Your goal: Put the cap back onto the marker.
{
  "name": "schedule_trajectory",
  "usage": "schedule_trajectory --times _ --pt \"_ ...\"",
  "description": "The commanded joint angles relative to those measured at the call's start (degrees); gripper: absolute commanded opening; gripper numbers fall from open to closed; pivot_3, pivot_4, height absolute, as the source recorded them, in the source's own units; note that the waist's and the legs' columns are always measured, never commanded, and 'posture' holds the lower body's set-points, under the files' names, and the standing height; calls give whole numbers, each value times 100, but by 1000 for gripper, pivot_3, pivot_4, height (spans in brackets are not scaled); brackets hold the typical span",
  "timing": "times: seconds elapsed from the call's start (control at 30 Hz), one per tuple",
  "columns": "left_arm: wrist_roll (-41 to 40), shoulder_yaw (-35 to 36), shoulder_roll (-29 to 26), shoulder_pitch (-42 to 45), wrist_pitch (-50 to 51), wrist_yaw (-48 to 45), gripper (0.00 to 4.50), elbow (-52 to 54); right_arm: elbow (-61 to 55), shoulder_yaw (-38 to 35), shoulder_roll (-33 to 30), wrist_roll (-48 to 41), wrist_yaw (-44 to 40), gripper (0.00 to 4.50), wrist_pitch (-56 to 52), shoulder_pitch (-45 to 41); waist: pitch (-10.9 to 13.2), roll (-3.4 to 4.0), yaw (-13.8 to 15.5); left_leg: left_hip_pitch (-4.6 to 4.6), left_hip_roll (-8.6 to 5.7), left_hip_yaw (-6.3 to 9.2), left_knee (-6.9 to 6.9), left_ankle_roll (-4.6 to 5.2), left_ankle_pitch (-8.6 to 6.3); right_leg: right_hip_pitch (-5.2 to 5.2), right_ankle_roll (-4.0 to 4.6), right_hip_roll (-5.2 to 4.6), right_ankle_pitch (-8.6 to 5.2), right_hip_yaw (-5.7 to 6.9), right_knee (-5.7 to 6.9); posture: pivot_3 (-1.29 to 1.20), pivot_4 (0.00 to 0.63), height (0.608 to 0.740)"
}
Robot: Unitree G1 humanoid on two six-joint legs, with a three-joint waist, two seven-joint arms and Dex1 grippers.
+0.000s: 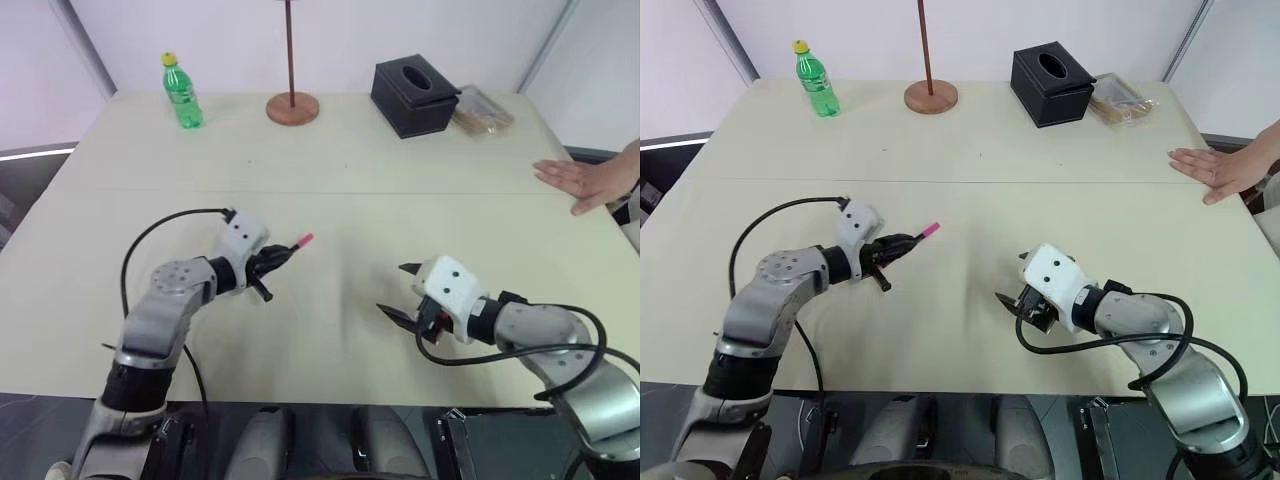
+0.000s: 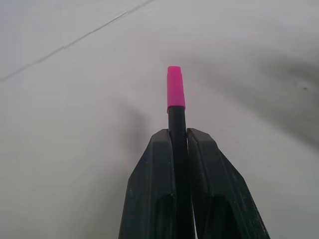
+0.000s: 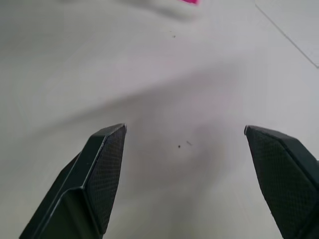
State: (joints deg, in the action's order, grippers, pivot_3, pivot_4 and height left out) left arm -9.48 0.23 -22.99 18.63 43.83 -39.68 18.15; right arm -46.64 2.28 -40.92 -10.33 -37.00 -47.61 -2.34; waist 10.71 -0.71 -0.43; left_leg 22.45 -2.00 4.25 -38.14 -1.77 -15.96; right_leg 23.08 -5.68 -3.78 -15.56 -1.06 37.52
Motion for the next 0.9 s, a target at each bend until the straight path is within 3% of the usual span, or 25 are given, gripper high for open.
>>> schedule_trajectory --times 0.03,0.4,0.7,0.9 --pt "-55 465 191 -101 468 744 0 383 -296 89 154 -19 245 3869 13 128 0 0 -1 -1 0 0 0 0 0 -1 0 0 0 0 0 0 150 740" --pt "-291 692 205 -788 1133 1467 0 890 -303 140 159 -63 389 3869 48 221 0 0 -11 -2 -1 -1 1 -1 0 0 1 -1 0 -1 -1 0 150 740" --pt "-377 704 200 -1006 807 1731 4490 958 -296 215 131 -63 383 3944 47 217 0 0 -10 -2 -2 -1 1 -1 0 -1 1 -3 0 0 -4 0 150 740" --pt "-470 822 196 -1314 -100 1648 4490 1225 -237 204 90 -99 312 3944 65 182 0 0 -5 -2 -1 0 3 -1 -1 0 2 -5 -1 -2 -7 0 150 740"
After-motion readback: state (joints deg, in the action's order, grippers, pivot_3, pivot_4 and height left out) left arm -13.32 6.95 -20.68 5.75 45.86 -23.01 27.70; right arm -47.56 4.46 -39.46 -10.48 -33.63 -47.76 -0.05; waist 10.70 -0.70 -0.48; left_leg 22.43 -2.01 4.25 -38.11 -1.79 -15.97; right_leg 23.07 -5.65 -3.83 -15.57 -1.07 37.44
